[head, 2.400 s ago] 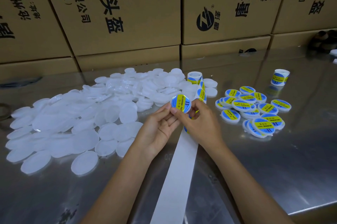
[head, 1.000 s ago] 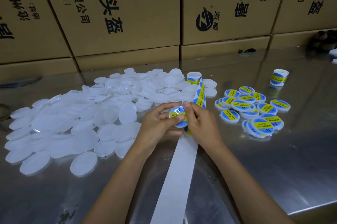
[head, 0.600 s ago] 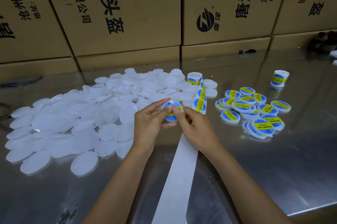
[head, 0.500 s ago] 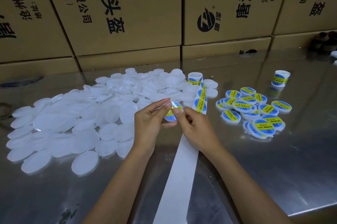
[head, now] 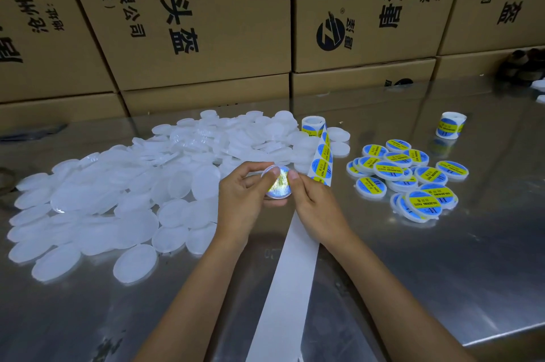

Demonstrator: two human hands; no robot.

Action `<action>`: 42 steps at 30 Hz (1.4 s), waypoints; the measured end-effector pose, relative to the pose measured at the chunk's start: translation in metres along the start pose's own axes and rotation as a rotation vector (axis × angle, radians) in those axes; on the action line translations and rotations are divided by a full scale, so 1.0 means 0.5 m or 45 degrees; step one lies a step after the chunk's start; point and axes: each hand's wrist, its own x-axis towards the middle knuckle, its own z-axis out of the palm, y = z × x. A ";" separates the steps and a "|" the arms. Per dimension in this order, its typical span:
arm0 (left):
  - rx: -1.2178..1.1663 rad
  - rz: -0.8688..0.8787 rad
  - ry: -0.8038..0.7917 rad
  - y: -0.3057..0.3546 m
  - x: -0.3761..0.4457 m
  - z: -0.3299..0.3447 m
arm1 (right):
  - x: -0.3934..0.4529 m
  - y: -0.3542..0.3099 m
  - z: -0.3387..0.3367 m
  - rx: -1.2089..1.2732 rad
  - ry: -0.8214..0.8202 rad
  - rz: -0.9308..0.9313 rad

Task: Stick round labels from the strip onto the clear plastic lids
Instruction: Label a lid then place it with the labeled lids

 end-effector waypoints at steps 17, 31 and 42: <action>0.131 -0.047 -0.207 -0.012 0.003 0.002 | 0.011 0.005 -0.010 0.190 0.044 0.103; 0.052 -0.066 -0.206 -0.006 0.004 0.001 | 0.008 -0.005 -0.007 0.047 -0.004 0.149; 0.051 -0.021 -0.211 -0.008 0.006 -0.005 | 0.010 -0.002 -0.013 0.157 -0.041 0.101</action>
